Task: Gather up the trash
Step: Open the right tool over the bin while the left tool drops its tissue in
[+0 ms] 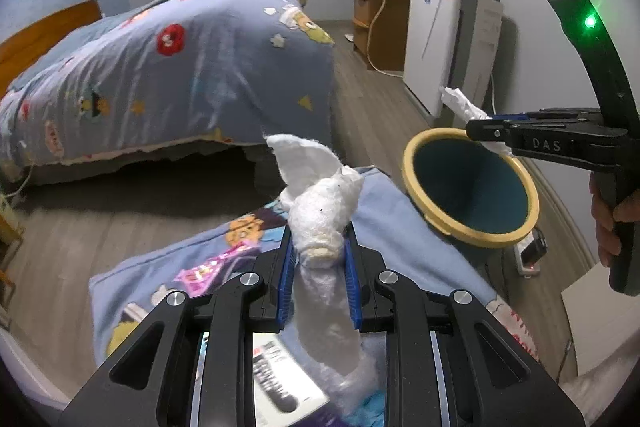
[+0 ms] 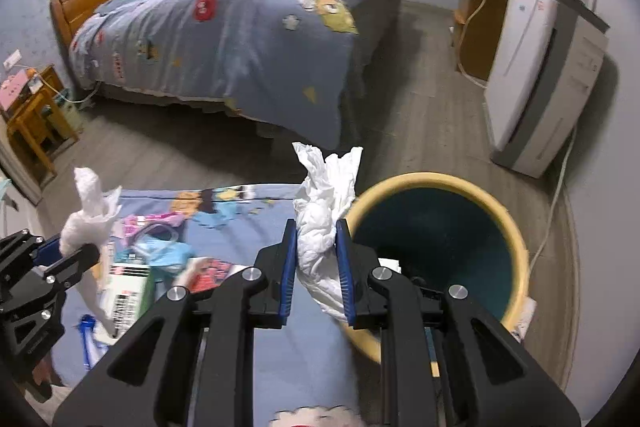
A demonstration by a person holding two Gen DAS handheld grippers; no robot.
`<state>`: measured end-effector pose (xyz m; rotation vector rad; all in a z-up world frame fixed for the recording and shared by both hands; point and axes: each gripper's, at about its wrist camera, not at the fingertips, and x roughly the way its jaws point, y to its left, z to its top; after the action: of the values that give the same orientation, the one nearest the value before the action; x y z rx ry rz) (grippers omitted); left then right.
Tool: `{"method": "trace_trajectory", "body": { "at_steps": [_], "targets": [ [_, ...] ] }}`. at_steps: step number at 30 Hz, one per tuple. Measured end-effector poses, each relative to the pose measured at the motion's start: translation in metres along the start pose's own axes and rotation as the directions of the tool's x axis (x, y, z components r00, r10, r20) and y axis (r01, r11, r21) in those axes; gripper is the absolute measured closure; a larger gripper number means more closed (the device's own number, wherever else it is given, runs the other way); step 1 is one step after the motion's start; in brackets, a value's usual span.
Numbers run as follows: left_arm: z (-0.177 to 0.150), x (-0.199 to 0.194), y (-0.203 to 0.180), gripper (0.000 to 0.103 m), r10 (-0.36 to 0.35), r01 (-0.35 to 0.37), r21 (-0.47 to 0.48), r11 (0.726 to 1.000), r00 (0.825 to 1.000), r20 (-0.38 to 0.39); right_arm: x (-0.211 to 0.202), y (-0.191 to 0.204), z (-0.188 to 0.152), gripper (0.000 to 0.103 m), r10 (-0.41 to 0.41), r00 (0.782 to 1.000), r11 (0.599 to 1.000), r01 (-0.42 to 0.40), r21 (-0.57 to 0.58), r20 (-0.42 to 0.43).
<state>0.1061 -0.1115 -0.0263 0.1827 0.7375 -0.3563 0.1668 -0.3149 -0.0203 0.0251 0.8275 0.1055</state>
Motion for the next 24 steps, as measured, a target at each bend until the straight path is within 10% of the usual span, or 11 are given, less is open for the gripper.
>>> {"method": "trace_trajectory", "body": {
  "at_steps": [24],
  "targets": [
    [0.032, 0.059, -0.111, 0.079, -0.184, 0.187, 0.059, 0.981, 0.982, -0.043, 0.013, -0.109, -0.010, 0.084, -0.103, 0.995, 0.982, 0.105, 0.156, -0.016]
  ]
}}
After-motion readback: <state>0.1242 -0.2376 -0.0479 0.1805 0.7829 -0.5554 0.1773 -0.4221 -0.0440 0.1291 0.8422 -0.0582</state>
